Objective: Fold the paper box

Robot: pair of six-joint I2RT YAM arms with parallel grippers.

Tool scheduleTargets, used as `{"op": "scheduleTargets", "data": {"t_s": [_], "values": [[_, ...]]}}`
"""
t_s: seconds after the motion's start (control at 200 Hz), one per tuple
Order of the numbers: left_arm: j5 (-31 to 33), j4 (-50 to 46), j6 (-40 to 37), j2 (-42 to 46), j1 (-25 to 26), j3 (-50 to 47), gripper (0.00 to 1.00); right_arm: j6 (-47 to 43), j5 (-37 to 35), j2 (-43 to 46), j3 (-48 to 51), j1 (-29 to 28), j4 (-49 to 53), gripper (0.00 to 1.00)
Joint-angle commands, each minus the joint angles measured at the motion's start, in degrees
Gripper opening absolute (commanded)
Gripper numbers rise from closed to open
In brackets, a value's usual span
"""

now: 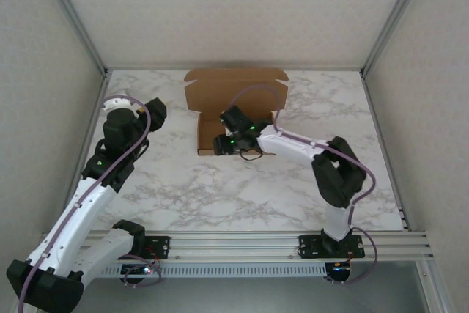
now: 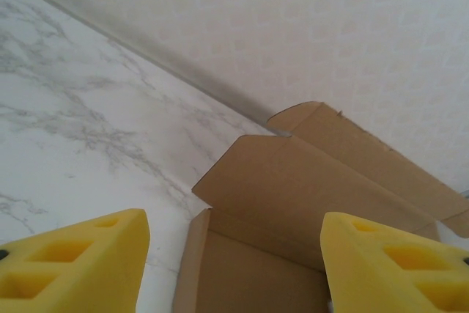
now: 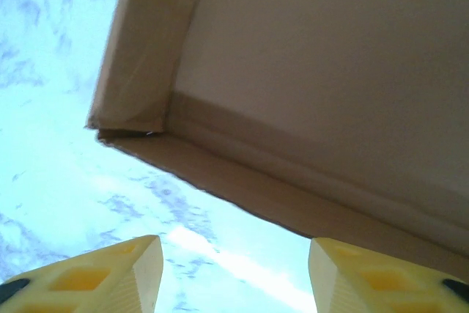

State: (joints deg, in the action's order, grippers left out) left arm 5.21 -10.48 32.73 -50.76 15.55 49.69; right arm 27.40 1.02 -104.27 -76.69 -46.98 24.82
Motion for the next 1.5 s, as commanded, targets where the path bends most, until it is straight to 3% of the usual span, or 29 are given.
{"op": "scheduleTargets", "data": {"t_s": [0.0,0.26,0.451,0.646,0.826,1.006,1.192,1.362,1.497], "values": [[0.3,1.7,-0.7,0.0,-0.3,-2.2,0.64,-3.8,-10.3,6.4,3.0,3.6,4.2,0.52],[-2.1,4.4,-0.8,-2.6,-0.3,-5.0,0.63,-8.4,-23.8,6.7,5.3,10.7,13.3,0.49],[-1.4,4.9,-1.6,-2.5,-0.3,-6.2,0.63,-10.3,-21.2,1.3,2.7,14.4,13.6,0.53],[-1.1,5.3,-1.7,-2.0,-0.3,-7.5,0.63,-12.1,-22.3,-5.7,-2.4,15.6,14.3,0.5],[-1.5,6.2,-1.7,-1.9,-0.3,-8.1,0.63,-13.0,-23.2,-10.3,-6.7,15.8,14.7,0.43],[-1.9,6.7,-1.6,-2.2,-0.3,-8.5,0.63,-13.6,-25.6,-13.2,-10.0,15.5,16.8,0.18],[-2.1,7.0,-1.5,-2.5,-0.3,-8.7,0.63,-16.3,-33.1,-15.9,-11.5,13.4,19.6,0.1],[-2.1,7.3,-1.5,-2.9,-0.3,-8.9,0.63,-16.5,-39.6,-17.6,-12.3,11.9,21.5,0.09],[-1.8,7.2,-1.9,-3.4,-0.3,-8.9,0.63,-14.4,-33.0,-14.8,-10.5,12.1,19.4,0.19]]}}
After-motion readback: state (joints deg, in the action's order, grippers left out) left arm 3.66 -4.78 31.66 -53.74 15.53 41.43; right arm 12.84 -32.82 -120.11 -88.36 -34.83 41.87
